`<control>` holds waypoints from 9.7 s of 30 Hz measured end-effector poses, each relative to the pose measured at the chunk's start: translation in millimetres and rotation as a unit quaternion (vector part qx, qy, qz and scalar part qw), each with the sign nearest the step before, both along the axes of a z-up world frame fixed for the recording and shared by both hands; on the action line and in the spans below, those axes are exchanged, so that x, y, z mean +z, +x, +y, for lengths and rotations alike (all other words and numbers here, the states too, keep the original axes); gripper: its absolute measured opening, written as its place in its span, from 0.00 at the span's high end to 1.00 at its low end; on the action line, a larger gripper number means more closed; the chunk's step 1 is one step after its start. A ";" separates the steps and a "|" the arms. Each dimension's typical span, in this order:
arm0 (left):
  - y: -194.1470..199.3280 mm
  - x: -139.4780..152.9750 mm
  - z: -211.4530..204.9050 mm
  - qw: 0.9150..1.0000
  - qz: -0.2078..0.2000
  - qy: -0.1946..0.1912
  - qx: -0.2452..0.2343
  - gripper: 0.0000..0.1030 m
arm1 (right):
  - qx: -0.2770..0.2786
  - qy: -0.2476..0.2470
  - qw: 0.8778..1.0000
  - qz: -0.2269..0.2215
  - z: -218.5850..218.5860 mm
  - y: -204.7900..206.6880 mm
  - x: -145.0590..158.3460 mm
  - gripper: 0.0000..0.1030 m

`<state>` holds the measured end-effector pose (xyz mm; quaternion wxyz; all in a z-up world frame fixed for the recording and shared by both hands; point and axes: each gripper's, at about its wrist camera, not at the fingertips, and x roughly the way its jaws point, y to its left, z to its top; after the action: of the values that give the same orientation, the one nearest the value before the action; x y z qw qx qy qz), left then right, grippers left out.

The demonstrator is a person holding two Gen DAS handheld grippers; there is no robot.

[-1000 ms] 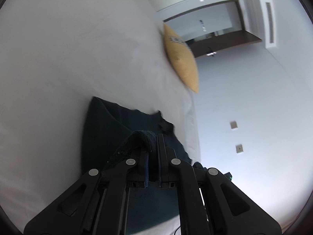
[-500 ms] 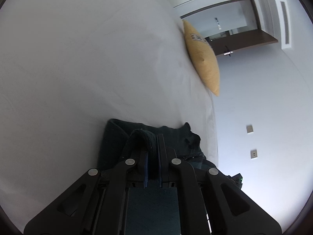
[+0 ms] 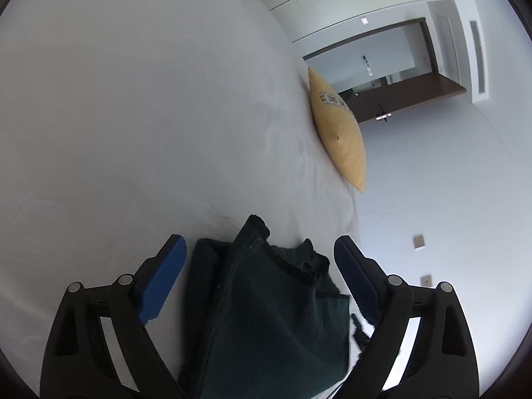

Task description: Fold small clothes

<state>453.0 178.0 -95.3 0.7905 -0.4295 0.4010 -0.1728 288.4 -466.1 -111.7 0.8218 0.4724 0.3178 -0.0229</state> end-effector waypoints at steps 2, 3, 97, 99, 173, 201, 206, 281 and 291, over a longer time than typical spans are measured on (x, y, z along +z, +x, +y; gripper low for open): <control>-13.1 8.2 -5.3 1.000 -0.013 0.013 -0.005 0.12 | -0.010 -0.018 1.000 -0.001 -1.2 -7.5 5.7 0.67; -17.9 11.9 -11.1 1.000 -0.020 0.019 -0.013 0.12 | -0.015 -0.031 0.999 -0.001 -0.7 -13.6 10.3 0.67; -79.9 -31.3 -132.1 0.964 -0.068 0.207 -0.150 0.90 | 0.004 0.006 0.999 -0.041 32.8 -51.7 -12.4 0.92; -93.2 -20.8 -139.1 0.961 -0.076 0.226 -0.139 0.90 | 0.058 0.025 0.995 -0.081 62.8 -66.0 -0.2 0.91; -113.8 -49.2 -3.9 0.980 0.085 0.027 -0.178 0.14 | 0.281 -0.016 0.959 -0.042 208.0 -67.1 25.6 0.42; -144.2 -65.5 -2.0 0.981 0.091 -0.067 -0.155 0.90 | 0.325 0.048 0.944 0.003 252.0 -21.5 -11.7 0.41; -146.9 -24.3 -18.6 0.986 0.059 -0.040 -0.152 0.91 | 0.327 0.060 0.943 0.002 244.9 -25.3 -7.8 0.40; -193.3 18.0 -343.0 0.913 -0.090 0.244 -0.316 0.32 | 0.239 -0.037 0.969 0.052 33.2 -64.8 26.7 0.52; -224.8 0.7 -342.8 0.903 -0.088 0.273 -0.321 0.32 | 0.241 -0.048 0.967 0.062 37.9 -121.1 9.3 0.87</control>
<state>228.2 -164.8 -94.6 0.8107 -0.0276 0.4774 -0.3378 167.3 -428.2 -102.4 0.8036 0.3396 0.4708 0.1314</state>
